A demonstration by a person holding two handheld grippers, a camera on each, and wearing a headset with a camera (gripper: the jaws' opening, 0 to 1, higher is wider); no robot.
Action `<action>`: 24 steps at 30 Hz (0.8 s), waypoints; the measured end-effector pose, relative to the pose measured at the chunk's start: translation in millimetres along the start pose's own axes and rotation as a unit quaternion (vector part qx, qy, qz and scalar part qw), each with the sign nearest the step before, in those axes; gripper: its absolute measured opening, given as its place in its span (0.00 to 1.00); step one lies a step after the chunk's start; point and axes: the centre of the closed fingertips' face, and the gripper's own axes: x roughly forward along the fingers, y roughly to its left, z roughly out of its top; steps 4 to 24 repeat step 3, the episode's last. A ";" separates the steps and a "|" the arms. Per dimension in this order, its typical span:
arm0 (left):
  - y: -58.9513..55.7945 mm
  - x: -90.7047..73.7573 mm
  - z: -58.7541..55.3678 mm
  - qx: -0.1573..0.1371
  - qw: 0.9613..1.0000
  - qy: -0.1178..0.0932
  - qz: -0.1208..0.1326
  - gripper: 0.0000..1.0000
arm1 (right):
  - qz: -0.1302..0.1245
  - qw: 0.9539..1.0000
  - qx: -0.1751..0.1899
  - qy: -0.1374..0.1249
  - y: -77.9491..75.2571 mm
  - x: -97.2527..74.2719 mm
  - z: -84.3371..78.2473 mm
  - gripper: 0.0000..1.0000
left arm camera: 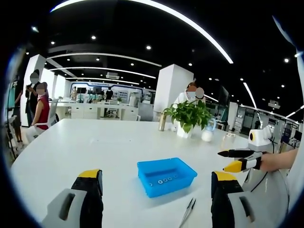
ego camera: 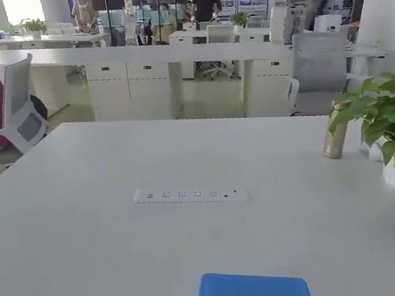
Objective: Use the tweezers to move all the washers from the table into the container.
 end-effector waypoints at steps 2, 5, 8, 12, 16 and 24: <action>-0.3 -0.1 0.6 -0.001 1.000 -0.001 -0.001 0.97 | -0.001 1.000 -0.002 0.000 0.1 0.0 0.0 0.99; -0.5 -0.2 0.7 -0.001 1.000 -0.001 -0.001 0.97 | 0.001 1.000 -0.002 0.000 0.0 -0.2 -0.2 0.99; -0.5 -0.2 0.7 -0.001 1.000 -0.001 -0.001 0.97 | 0.001 1.000 -0.002 0.000 0.0 -0.2 -0.2 0.99; -0.5 -0.2 0.7 -0.001 1.000 -0.001 -0.001 0.97 | 0.001 1.000 -0.002 0.000 0.0 -0.2 -0.2 0.99; -0.5 -0.2 0.7 -0.001 1.000 -0.001 -0.001 0.97 | 0.001 1.000 -0.002 0.000 0.0 -0.2 -0.2 0.99; -0.5 -0.2 0.7 -0.001 1.000 -0.001 -0.001 0.97 | 0.001 1.000 -0.002 0.000 0.0 -0.2 -0.2 0.99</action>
